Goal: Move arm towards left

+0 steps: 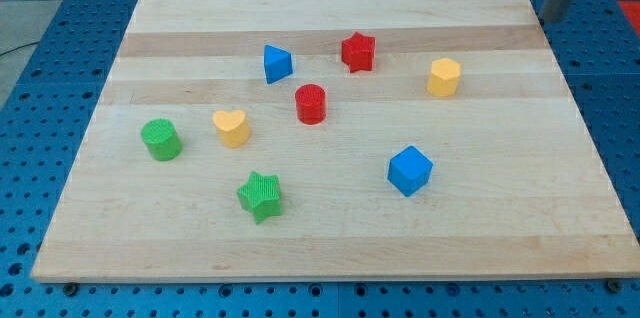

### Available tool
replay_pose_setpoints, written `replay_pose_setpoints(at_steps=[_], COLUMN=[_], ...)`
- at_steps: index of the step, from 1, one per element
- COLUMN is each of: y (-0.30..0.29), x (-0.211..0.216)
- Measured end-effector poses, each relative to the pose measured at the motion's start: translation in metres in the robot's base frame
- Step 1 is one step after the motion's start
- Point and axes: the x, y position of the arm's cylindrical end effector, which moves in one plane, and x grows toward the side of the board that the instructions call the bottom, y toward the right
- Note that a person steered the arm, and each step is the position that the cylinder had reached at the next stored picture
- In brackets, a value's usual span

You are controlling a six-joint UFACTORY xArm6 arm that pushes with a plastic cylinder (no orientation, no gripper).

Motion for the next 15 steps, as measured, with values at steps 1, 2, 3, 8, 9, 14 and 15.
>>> replay_pose_setpoints(at_steps=[1, 2, 3, 8, 9, 14, 15], y=[0.000, 0.000, -0.007, -0.090, -0.145, -0.469, -0.486], x=[0.000, 0.000, 0.000, 0.001, -0.012, 0.031, 0.059])
